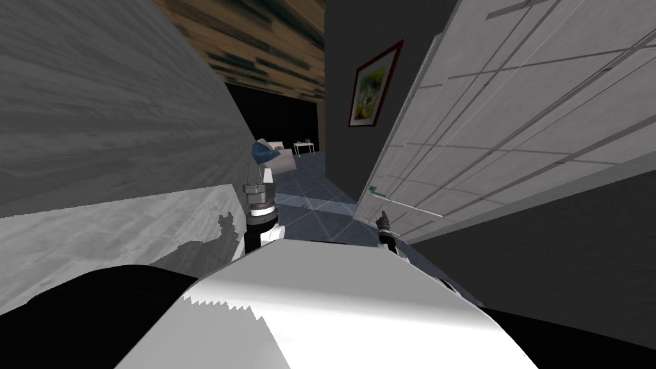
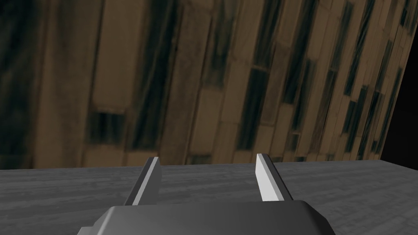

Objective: Pull the door open

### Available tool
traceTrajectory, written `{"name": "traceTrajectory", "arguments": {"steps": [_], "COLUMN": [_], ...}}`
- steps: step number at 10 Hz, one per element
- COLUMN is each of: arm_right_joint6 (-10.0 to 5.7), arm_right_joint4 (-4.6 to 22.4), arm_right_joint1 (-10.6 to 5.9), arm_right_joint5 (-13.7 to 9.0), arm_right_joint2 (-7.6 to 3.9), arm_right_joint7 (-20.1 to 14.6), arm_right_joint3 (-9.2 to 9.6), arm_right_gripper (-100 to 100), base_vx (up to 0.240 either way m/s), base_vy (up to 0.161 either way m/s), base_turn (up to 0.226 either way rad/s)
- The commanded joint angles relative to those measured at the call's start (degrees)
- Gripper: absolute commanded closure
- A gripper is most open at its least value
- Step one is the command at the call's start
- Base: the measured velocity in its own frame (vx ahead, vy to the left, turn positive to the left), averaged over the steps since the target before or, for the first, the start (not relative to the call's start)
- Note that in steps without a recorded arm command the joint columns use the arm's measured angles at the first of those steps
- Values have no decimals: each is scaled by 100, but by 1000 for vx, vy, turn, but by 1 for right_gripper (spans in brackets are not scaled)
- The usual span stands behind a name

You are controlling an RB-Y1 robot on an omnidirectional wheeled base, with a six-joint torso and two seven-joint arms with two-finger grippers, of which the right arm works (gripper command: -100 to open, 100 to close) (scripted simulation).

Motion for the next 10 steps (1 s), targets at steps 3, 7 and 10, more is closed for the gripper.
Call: {"name": "traceTrajectory", "arguments": {"steps": [3, 7, 10], "arm_right_joint6": [84, 103, 107], "arm_right_joint4": [-81, -78, -77], "arm_right_joint1": [39, 41, 42], "arm_right_joint5": [28, 42, 46], "arm_right_joint2": [30, 45, 48], "arm_right_joint7": [24, 40, 44], "arm_right_joint3": [-156, -240, -262], "arm_right_gripper": [-100, -100, -100], "base_vx": [237, 259, 279], "base_vy": [27, -38, -16], "base_turn": [-98, -76, -55]}}
